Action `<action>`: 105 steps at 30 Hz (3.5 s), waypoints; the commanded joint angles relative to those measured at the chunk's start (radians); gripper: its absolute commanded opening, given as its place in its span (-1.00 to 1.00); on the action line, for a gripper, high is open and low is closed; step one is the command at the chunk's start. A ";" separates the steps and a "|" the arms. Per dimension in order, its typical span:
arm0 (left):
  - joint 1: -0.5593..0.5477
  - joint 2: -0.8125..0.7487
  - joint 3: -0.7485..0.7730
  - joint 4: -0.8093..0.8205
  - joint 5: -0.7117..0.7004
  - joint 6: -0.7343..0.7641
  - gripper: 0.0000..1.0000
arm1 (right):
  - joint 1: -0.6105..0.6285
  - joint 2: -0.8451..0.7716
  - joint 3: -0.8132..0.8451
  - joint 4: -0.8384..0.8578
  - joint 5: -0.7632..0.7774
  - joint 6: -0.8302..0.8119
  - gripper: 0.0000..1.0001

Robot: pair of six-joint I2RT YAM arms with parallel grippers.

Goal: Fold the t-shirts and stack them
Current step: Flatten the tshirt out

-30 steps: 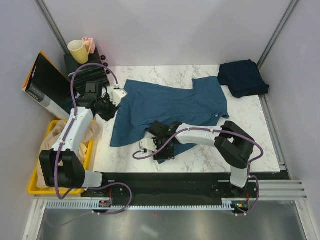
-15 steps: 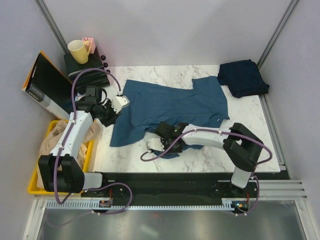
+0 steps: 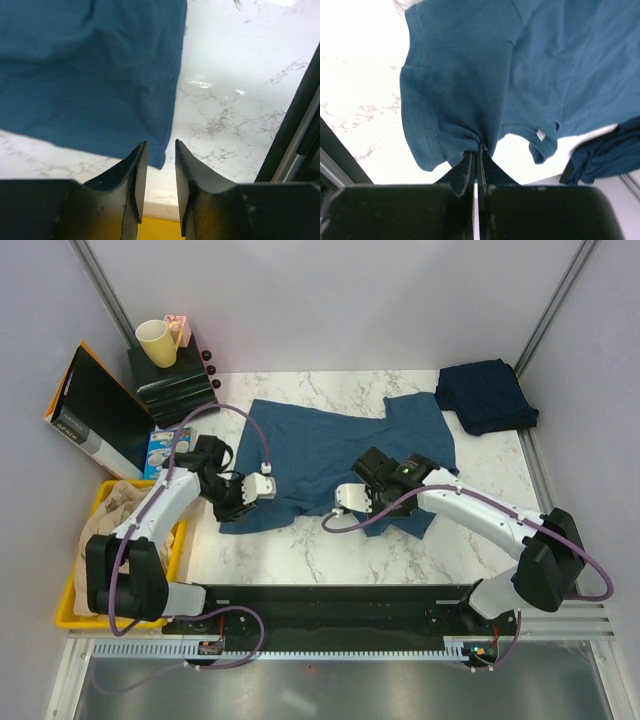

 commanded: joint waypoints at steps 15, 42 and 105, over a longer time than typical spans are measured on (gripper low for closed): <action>-0.024 0.031 -0.278 0.283 -0.204 0.124 -0.26 | -0.133 -0.011 0.194 -0.066 0.133 -0.046 -1.00; -0.013 -0.093 -0.002 -0.129 -0.079 0.173 -0.96 | -0.138 -0.080 0.259 -0.291 0.015 -0.020 -1.00; 0.045 -0.077 1.152 0.394 -0.345 0.187 -0.96 | -0.293 -0.302 0.656 1.121 0.340 -1.014 -1.00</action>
